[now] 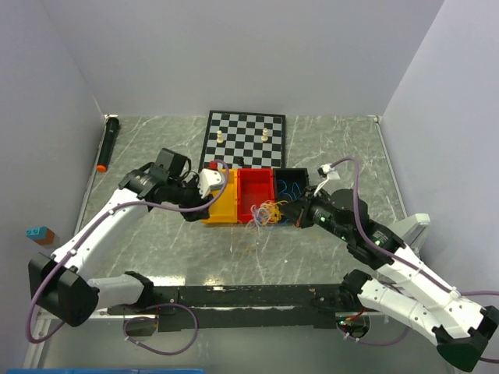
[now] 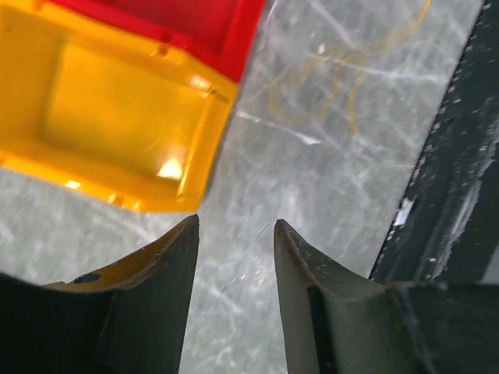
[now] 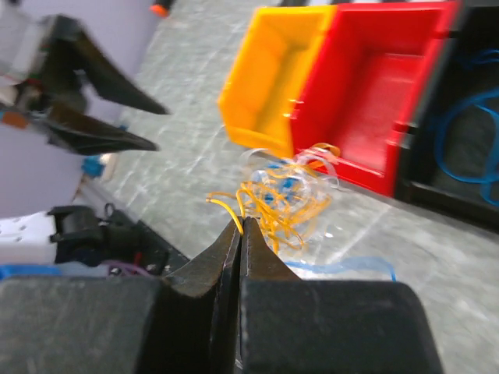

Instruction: Untangle the cables

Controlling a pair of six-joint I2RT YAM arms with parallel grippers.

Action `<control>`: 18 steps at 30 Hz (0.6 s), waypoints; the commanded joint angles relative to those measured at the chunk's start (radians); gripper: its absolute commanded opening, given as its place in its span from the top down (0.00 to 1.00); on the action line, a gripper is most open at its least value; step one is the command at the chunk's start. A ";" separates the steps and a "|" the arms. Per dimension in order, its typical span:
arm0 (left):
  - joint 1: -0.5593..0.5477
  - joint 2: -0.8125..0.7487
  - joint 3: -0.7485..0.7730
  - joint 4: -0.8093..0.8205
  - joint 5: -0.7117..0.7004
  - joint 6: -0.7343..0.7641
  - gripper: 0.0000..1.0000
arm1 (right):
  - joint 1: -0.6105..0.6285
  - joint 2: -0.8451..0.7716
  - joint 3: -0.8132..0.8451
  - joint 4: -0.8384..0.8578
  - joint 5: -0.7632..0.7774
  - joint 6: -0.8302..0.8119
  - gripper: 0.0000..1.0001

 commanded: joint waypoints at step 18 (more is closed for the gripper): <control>-0.264 0.356 0.041 0.257 0.150 -0.196 0.39 | 0.009 0.122 -0.329 0.161 -0.082 0.012 1.00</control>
